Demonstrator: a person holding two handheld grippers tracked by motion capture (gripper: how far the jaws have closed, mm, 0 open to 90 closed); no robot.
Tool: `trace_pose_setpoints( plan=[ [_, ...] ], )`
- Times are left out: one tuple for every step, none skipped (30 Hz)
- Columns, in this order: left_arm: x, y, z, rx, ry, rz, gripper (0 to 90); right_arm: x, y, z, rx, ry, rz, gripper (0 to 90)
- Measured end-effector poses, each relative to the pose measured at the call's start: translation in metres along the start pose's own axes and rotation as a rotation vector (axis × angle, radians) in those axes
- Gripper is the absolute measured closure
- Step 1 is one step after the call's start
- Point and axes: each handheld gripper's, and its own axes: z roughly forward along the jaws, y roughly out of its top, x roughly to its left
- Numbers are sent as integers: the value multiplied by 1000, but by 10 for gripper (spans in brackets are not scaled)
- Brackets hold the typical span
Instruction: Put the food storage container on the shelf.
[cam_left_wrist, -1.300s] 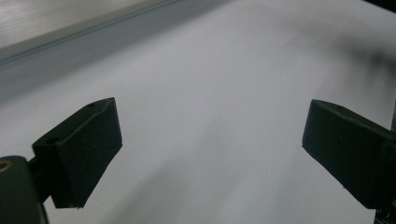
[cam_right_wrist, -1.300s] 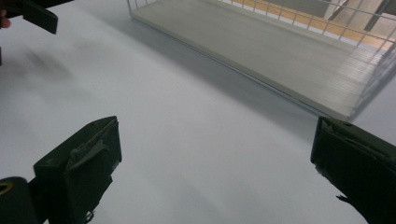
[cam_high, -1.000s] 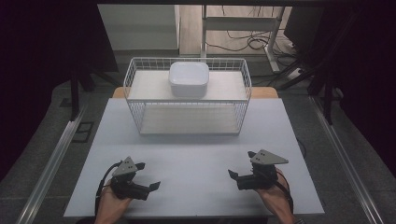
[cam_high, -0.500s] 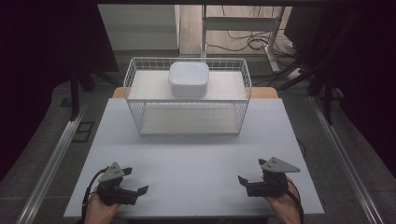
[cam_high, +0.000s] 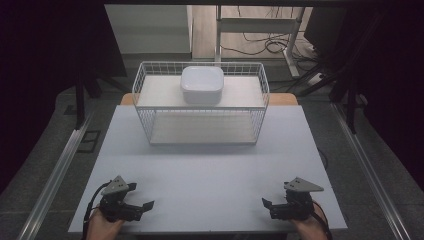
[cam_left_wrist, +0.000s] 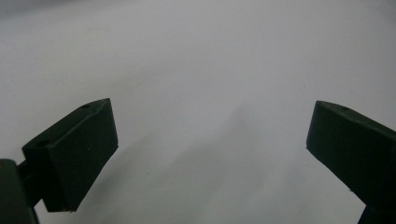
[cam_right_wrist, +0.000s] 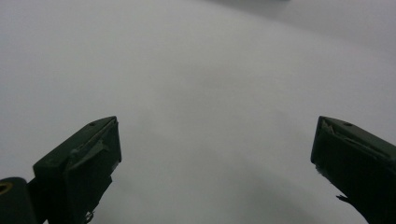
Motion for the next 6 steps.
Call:
trace_pose_setpoints(
  plan=[
    [0,0,0,1,0,-2,16,0,-1,0,10,-3,-3,12],
    [0,0,0,2,-1,-3,16,0,-1,1,20,-6,-5,12],
    [0,0,0,3,-1,-3,16,0,-2,2,29,-9,-7,12],
    [0,0,1,5,1,-4,16,0,-3,3,37,-10,-9,12],
    [0,1,1,8,2,-4,16,0,-3,3,44,-10,-11,12],
    [0,1,2,16,5,-10,17,0,-3,4,48,-12,-14,12]
  ],
)
